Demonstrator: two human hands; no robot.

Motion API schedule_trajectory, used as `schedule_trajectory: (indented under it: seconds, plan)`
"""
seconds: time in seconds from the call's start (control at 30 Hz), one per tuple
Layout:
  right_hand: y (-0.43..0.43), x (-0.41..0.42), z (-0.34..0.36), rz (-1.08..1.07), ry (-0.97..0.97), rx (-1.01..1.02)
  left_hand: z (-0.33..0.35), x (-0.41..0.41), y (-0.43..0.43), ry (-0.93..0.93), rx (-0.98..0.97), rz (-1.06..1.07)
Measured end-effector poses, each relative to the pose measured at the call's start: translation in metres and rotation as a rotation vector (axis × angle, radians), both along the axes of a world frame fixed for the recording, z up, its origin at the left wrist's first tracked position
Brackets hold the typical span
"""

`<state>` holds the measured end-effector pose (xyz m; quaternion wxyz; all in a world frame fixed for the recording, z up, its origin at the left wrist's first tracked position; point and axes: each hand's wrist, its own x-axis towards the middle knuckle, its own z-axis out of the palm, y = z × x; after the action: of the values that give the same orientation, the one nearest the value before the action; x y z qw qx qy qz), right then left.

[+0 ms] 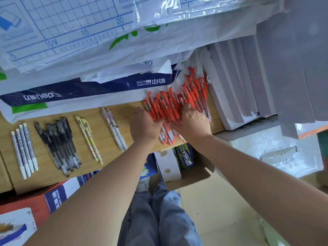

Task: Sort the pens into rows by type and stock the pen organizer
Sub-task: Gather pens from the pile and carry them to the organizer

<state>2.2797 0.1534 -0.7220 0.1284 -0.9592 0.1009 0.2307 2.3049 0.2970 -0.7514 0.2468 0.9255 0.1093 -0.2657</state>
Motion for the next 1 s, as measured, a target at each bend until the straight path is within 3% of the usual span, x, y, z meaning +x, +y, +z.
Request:
schedule_trajectory:
  seconds: [0.47,0.77,1.0]
  plan:
    - [0.007,0.003,-0.006,-0.097,0.023,0.126,0.003,-0.004,-0.009,0.073,-0.094,0.229]
    - [0.003,0.001,-0.015,-0.109,0.051,0.346,0.017,0.000,-0.013,0.114,-0.134,0.216]
    - [-0.002,0.002,-0.011,-0.347,0.115,0.544,0.014,0.000,-0.014,0.050,-0.158,0.260]
